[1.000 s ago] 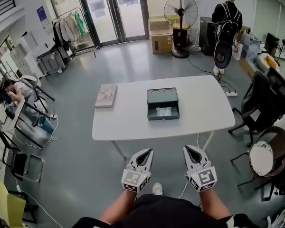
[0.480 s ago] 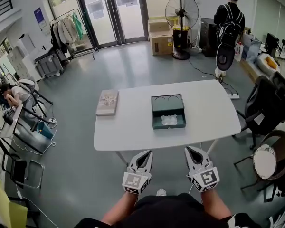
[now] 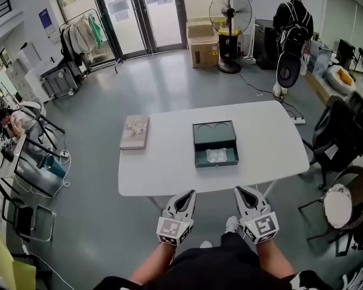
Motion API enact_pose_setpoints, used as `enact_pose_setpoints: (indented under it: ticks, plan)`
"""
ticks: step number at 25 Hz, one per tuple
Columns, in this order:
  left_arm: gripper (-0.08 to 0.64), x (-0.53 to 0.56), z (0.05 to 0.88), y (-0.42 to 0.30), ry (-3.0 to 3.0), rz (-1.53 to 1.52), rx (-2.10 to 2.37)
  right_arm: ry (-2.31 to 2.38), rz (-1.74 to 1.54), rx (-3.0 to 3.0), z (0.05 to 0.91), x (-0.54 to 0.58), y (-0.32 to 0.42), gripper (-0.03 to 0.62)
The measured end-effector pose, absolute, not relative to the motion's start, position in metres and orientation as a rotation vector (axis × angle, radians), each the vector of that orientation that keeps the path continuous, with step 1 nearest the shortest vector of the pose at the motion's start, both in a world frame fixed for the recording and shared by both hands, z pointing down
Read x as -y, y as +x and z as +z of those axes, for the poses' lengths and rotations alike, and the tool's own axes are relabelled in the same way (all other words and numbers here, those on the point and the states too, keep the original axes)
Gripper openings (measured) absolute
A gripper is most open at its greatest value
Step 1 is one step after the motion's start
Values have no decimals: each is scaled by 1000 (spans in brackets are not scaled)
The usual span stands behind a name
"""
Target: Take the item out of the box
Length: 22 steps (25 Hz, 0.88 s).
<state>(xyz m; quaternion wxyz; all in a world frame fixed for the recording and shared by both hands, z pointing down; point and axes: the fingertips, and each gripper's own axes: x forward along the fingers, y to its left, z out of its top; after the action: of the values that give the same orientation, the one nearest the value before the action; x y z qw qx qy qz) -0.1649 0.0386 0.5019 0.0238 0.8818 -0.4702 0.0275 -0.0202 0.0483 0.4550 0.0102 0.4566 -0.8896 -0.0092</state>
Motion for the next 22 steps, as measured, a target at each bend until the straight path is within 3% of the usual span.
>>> enact_pose_setpoints:
  ticks: [22]
  plan:
    - [11, 114, 520, -115, 2655, 195, 1546, 1293, -66, 2778, 457, 118, 35, 6]
